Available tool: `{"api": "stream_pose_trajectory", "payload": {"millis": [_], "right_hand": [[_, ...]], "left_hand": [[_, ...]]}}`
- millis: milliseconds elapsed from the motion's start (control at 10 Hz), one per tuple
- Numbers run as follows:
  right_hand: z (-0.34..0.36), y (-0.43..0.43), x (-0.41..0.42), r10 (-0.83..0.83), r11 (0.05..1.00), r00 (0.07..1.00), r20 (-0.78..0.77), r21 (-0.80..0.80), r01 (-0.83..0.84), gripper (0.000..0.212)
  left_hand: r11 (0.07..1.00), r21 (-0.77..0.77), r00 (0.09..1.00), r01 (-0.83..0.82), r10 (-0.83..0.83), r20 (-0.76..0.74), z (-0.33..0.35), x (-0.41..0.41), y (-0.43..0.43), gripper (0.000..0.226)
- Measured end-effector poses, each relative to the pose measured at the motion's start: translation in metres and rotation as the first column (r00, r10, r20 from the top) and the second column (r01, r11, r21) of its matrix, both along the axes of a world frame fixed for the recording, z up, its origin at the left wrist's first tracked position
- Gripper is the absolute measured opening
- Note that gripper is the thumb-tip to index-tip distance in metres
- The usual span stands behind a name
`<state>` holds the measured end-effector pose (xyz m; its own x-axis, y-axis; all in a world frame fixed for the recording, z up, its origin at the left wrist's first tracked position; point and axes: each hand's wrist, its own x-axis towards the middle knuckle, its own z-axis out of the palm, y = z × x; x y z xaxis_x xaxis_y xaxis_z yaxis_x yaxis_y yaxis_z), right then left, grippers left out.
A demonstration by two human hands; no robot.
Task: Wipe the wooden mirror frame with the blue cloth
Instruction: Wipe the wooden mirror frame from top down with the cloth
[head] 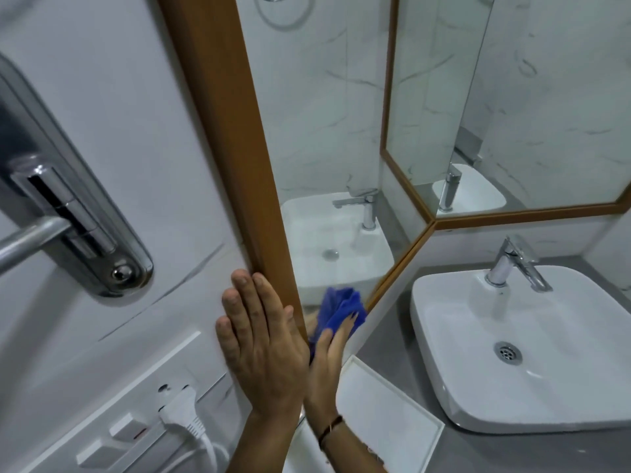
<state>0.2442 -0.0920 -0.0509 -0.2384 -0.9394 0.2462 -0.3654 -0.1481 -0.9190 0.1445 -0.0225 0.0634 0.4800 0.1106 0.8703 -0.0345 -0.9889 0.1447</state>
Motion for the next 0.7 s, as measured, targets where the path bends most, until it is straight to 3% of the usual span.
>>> {"api": "stream_pose_trajectory", "payload": {"millis": [100, 200, 300, 400, 500, 700], "right_hand": [[-0.006, -0.019, -0.006, 0.674, 0.332, 0.409, 0.615, 0.242, -0.912, 0.048], [0.011, -0.045, 0.002, 0.627, 0.254, 0.293, 0.721, 0.166, -0.953, 0.052], [0.025, -0.069, 0.020, 0.726, 0.332, 0.357, 0.588, 0.155, -0.930, 0.050], [0.007, -0.066, 0.018, 0.715, 0.312, 0.340, 0.611, 0.157, -0.937, 0.049], [-0.020, -0.056, -0.002, 0.760, 0.255, 0.258, 0.597, 0.092, -0.963, 0.054], [-0.030, -0.012, -0.034, 0.824, 0.252, 0.227, 0.519, 0.024, -0.967, 0.068]], "left_hand": [[1.000, 0.001, 1.000, 0.001, -0.001, 0.004, 0.001, 0.003, 0.000, 0.069], [1.000, -0.009, 1.000, -0.002, 0.002, -0.006, 0.007, 0.000, -0.002, 0.069], [0.999, 0.029, 1.000, -0.014, 0.014, 0.003, 0.001, -0.002, 0.002, 0.069], [1.000, 0.023, 1.000, 0.002, -0.002, 0.008, 0.000, -0.002, 0.003, 0.069], [1.000, -0.002, 1.000, 0.015, -0.015, 0.019, 0.001, 0.000, 0.002, 0.069], [0.999, 0.032, 0.999, 0.007, -0.006, -0.031, 0.000, 0.001, 0.003, 0.071]]}}
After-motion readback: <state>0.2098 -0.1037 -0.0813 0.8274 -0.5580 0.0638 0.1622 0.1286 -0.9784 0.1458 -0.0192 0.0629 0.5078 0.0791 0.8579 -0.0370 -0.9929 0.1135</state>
